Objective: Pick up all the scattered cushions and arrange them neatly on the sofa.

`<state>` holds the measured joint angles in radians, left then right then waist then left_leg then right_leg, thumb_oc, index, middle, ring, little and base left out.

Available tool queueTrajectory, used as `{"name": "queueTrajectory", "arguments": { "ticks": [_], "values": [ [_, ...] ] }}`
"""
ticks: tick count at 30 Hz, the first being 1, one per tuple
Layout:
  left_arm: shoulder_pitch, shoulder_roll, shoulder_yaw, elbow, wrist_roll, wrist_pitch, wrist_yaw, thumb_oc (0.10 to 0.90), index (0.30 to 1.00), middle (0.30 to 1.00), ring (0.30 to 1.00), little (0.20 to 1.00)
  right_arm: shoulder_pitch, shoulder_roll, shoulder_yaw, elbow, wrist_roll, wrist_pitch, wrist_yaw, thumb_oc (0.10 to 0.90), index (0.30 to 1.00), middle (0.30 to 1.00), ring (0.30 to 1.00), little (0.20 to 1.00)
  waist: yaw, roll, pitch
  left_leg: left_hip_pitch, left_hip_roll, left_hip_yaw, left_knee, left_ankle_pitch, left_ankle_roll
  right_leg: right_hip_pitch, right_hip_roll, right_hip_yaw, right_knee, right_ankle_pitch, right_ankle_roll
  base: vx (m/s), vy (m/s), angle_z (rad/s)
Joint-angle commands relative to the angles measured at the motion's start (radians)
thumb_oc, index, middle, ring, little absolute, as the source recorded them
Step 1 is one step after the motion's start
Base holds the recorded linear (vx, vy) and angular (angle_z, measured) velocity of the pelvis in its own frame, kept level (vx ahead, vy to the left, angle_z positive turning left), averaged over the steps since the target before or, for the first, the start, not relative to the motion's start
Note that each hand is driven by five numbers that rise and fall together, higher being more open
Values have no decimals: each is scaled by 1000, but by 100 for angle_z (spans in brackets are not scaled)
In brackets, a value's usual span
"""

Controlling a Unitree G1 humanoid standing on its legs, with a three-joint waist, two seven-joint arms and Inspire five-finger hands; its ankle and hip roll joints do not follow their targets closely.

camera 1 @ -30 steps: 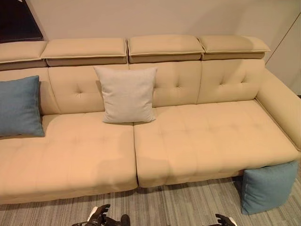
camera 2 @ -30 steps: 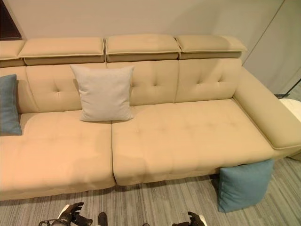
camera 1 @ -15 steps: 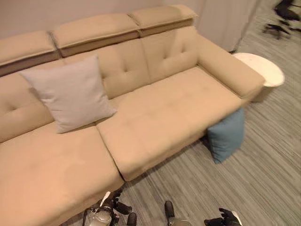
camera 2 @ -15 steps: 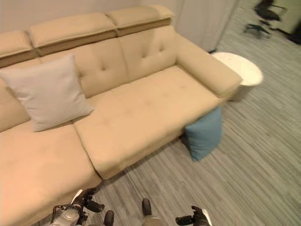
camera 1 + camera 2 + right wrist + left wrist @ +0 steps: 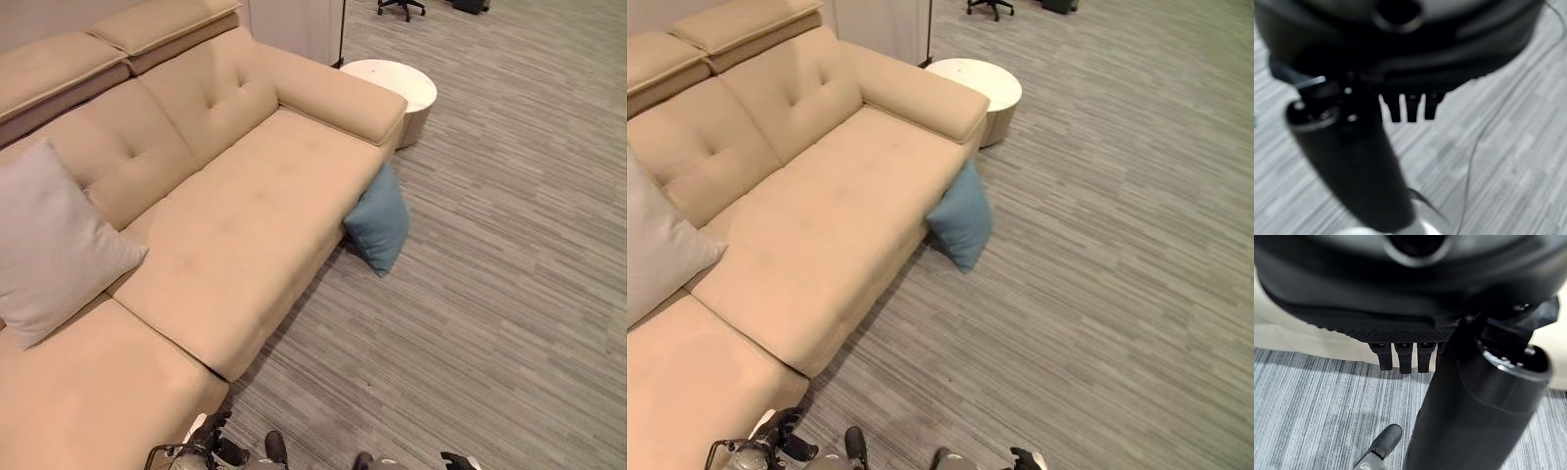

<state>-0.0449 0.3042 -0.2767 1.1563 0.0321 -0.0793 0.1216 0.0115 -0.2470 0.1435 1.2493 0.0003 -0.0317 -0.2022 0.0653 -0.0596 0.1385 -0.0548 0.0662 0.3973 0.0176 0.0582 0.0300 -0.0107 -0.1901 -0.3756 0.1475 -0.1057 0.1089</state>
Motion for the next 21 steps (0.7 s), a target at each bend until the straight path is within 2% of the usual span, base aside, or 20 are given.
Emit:
{"name": "queueTrajectory", "arguments": {
  "ticks": [1,5,7,9,11,17,18,21],
  "values": [
    [-49,-25,18,-44,2,-34,10,800,900,900,900,900,-35,-53,8,-12,-3,-24,-28,800,900,900,900,900,6,1,-34,-74,0,-186,74,-73,-65,-32,47,88,-127,114,52,13,-166,-72],
    [-44,-59,5,-42,-5,-31,9,800,900,900,900,900,-27,-55,19,-20,8,-35,-31,800,900,900,900,900,-19,19,-22,-63,31,-212,117,-70,-80,7,96,132,-198,113,28,10,-173,-48],
    [-42,-67,2,-42,-6,-30,10,800,900,900,900,900,-21,-54,21,-19,7,-36,-29,800,900,900,900,900,-23,25,-19,-60,33,-224,120,-74,-82,12,103,135,-203,113,24,7,-115,-6],
    [-39,-83,-6,-41,-19,-28,9,800,900,900,900,900,-13,-52,25,-10,9,-42,-30,800,900,900,900,900,-20,26,-8,-63,12,-303,154,-92,-87,20,119,158,-198,105,9,44,-131,-29],
    [-37,-91,-10,-31,-22,-28,10,800,900,900,900,900,-9,-54,19,-1,14,-45,-30,800,900,900,900,900,-22,25,-12,-70,-14,-348,160,-97,-90,20,126,166,-193,99,3,61,-84,-23],
    [-49,-98,-26,-19,-22,-26,15,800,900,900,900,900,-10,-66,-13,-2,53,-48,-40,800,900,900,900,900,-32,20,-12,-120,-47,-360,168,-83,-90,30,123,177,-194,94,1,83,-21,-13],
    [-62,-101,-32,-19,-24,-27,16,800,900,900,900,900,-14,-68,-24,-3,71,-48,-47,800,900,900,900,900,-26,19,-5,-187,-69,-353,165,-55,-91,44,132,183,-194,86,3,121,-12,0],
    [-61,-97,-22,-19,-27,-28,16,800,900,900,900,900,-3,-70,-27,9,75,-42,-37,800,900,900,900,900,-14,26,-4,-202,-58,-315,147,-37,-93,60,152,215,-183,53,-3,173,23,-6]
  ]
}}
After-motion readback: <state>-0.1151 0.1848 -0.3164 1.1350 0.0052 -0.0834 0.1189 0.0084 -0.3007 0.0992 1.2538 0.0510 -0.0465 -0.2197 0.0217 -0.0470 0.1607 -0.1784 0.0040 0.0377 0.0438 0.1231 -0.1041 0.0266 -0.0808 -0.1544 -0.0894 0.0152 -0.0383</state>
